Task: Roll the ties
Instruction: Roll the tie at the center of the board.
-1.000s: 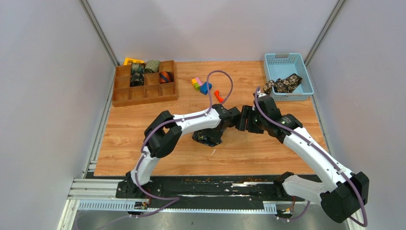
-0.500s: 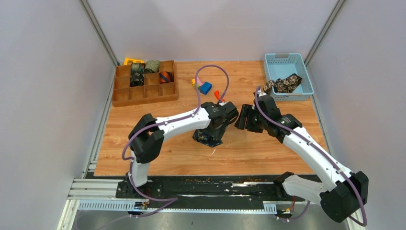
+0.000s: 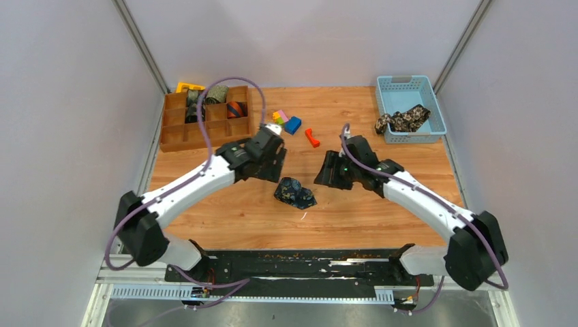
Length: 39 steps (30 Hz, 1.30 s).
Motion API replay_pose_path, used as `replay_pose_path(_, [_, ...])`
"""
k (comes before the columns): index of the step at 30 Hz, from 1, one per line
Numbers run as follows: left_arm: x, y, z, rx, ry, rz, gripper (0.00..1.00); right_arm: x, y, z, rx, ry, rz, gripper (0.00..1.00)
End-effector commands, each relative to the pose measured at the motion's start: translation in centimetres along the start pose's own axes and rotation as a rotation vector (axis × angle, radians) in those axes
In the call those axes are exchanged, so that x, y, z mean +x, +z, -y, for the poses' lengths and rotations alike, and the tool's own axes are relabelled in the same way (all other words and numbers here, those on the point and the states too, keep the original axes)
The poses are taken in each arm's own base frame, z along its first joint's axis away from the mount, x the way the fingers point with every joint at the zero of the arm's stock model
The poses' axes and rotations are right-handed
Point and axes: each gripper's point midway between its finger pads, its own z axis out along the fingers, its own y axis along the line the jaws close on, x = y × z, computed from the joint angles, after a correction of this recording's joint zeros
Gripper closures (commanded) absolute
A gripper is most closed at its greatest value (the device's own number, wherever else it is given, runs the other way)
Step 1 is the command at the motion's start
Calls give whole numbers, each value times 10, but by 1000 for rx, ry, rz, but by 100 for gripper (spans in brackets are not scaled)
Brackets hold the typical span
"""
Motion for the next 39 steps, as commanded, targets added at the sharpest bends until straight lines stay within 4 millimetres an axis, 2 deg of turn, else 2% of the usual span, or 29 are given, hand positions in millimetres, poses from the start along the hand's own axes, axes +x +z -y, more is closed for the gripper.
replay_pose_path(1, [-9,-5,-47,12,-77,103,19,0,22,-66,-163,-17,-34,48])
replay_pose_path(2, [-5,-5,-54,30,-100,108,19,5,34,-72,-165,-20,-63,49])
replay_pose_path(6, [7,-1,-68,95,-161,122,19,10,60,-107,-189,-56,-128,55])
replay_pose_path(8, [12,0,-69,124,-172,127,19,13,71,-115,-184,-66,-151,57])
replay_pose_path(12, [20,0,-73,142,-182,136,19,18,90,-119,-158,-70,-190,63])
replay_pose_path(17, [23,0,-68,181,-190,143,19,24,100,-105,-94,-72,-209,67])
replay_pose_path(27, [17,7,-47,305,-200,170,13,38,104,-57,12,-95,-226,71])
replay_pose_path(29, [15,8,-38,352,-194,173,11,38,103,-51,24,-93,-222,72])
replay_pose_path(32, [11,10,-24,429,-183,170,1,38,100,-43,38,-91,-216,72])
replay_pose_path(39, [15,28,1,554,-173,84,0,36,93,-28,60,-91,-196,72])
